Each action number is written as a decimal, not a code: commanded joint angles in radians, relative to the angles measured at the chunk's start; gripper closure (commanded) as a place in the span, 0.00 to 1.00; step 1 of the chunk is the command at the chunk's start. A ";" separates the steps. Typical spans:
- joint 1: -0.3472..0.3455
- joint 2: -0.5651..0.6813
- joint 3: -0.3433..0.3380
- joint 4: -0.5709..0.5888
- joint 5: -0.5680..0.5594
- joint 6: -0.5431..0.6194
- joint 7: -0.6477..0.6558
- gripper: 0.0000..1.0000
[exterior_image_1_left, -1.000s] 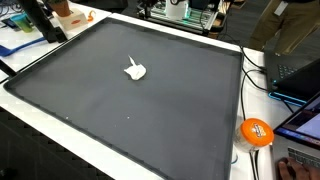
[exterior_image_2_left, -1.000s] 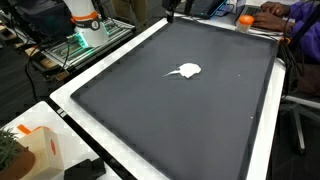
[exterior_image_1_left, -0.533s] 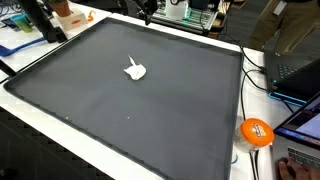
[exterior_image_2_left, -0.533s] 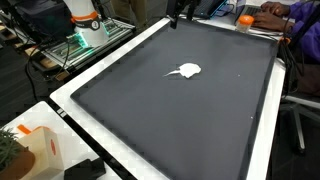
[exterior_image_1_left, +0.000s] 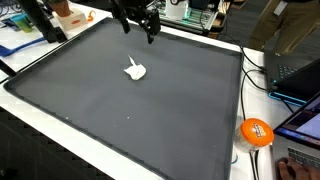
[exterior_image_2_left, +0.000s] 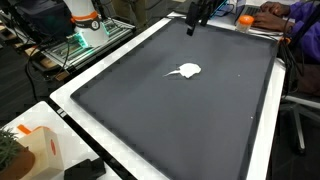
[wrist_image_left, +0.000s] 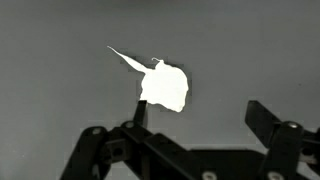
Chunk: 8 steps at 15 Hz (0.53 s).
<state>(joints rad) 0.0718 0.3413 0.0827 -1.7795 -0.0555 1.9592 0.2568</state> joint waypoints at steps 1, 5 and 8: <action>0.020 0.146 -0.022 0.212 0.017 -0.151 -0.001 0.00; 0.011 0.277 -0.024 0.418 0.078 -0.295 -0.002 0.00; 0.016 0.244 -0.030 0.376 0.101 -0.274 -0.021 0.00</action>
<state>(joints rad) 0.0744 0.5860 0.0705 -1.4043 0.0372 1.6874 0.2412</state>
